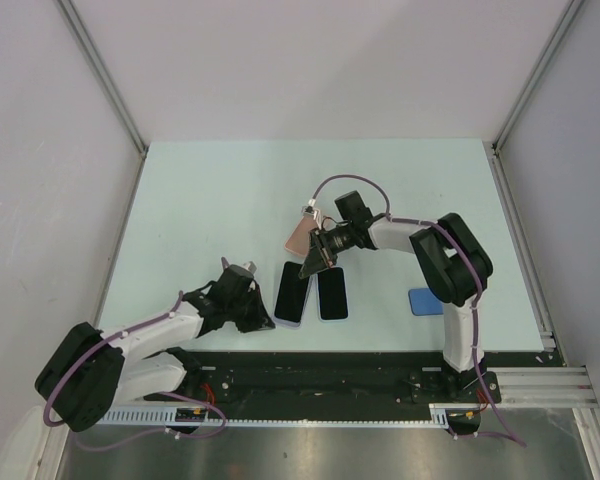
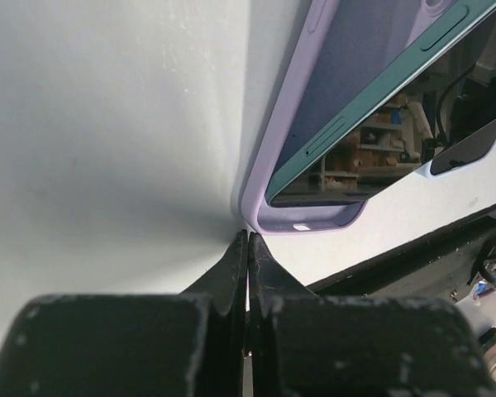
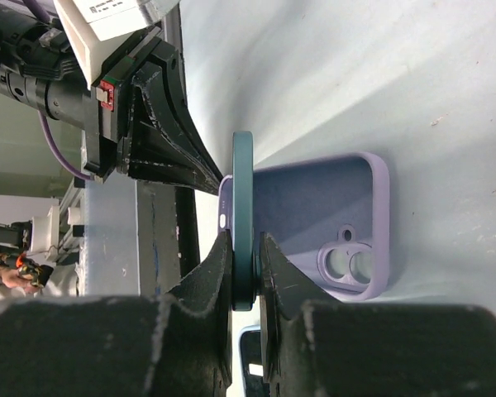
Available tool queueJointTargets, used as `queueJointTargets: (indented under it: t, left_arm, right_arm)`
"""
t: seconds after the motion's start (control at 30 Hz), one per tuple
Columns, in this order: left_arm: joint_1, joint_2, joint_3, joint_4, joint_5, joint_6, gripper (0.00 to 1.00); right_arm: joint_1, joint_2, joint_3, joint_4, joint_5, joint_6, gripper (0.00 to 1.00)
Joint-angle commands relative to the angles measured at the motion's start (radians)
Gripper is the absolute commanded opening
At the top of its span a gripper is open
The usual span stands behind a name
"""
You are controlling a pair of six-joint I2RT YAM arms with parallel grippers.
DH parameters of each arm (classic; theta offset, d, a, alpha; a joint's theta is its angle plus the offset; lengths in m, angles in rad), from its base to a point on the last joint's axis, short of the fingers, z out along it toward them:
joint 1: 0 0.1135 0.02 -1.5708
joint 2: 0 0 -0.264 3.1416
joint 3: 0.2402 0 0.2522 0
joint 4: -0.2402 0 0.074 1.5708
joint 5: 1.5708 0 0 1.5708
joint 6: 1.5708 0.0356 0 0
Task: Put the phone into the phone case
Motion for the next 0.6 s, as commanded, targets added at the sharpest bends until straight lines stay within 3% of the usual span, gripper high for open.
queueJointTargets:
  t: [0.0, 0.43, 0.57]
  left_arm:
    - [0.000, 0.018, 0.017, -0.023, -0.126, 0.007, 0.00]
    - [0.000, 0.044, -0.009, 0.035, -0.095, -0.003, 0.00]
    - [0.000, 0.050, -0.009, 0.041, -0.094, -0.005, 0.00]
  right_arm:
    - [0.011, 0.043, 0.031, -0.066, 0.003, -0.066, 0.10]
    - [0.029, 0.088, 0.028, -0.036, 0.092, 0.004, 0.15]
    - [0.045, 0.085, 0.023, -0.022, 0.111, 0.017, 0.22]
